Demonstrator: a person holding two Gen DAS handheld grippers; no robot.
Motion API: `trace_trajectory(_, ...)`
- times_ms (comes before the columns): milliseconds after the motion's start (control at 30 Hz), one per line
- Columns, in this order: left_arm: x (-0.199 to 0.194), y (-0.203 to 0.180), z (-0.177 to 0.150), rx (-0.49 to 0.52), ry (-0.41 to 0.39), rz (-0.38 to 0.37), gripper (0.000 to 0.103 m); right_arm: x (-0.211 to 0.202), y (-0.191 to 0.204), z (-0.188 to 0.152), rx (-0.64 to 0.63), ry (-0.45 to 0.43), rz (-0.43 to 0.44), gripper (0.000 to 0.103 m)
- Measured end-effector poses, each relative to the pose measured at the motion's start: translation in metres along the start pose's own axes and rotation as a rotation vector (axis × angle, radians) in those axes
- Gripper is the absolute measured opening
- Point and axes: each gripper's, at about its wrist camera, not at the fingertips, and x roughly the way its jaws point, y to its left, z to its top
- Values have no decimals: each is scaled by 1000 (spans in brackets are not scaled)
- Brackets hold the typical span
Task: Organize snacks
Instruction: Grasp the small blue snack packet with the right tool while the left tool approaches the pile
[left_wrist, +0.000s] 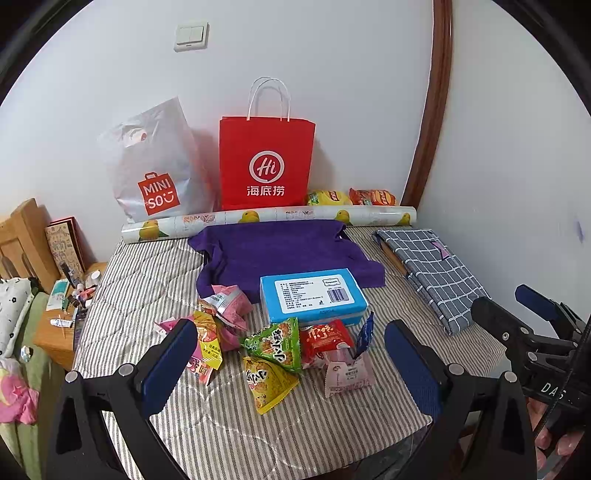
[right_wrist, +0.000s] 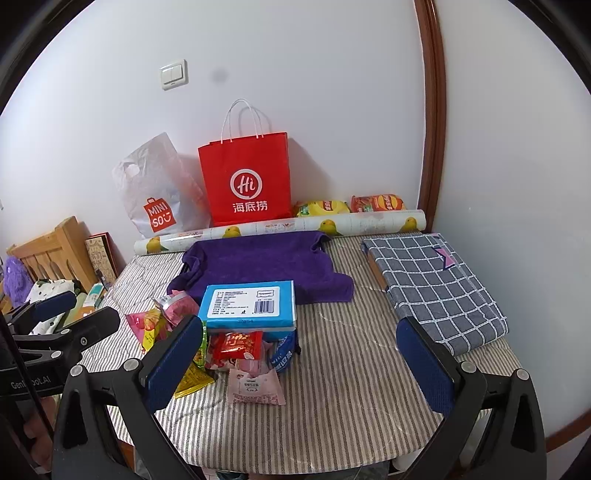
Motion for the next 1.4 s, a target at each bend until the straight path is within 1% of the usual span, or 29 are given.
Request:
trace_trajectory(433,-2,-2,1,3,-5,-2,102,-1,3,2,-8,-6,6,103)
trace_trajectory(633,4,6,0,-3,14,6,102,4,4,-1,-15,-2,15,103)
trace_trajectory(867,28,22,-7,-29,60,23,102,32,1,-12,-12,53,26,103)
trace_trajectory(933,38,28,-10,-40,81,30,102,45,-1,-17,-9,74,24,101)
trace_trajectory(1000,51,33,-10,-54,105,36,102,57,-3,-20,-8,95,23,97)
trace_trajectory(1067,61,35,-10,-68,120,40,100,70,-4,-25,-7,119,36,96)
trace_trajectory(1200,80,35,-4,-87,143,50,98,96,-5,-30,-28,153,56,86)
trace_trajectory(1400,99,27,5,-91,162,73,96,124,-24,-31,29,187,99,83)
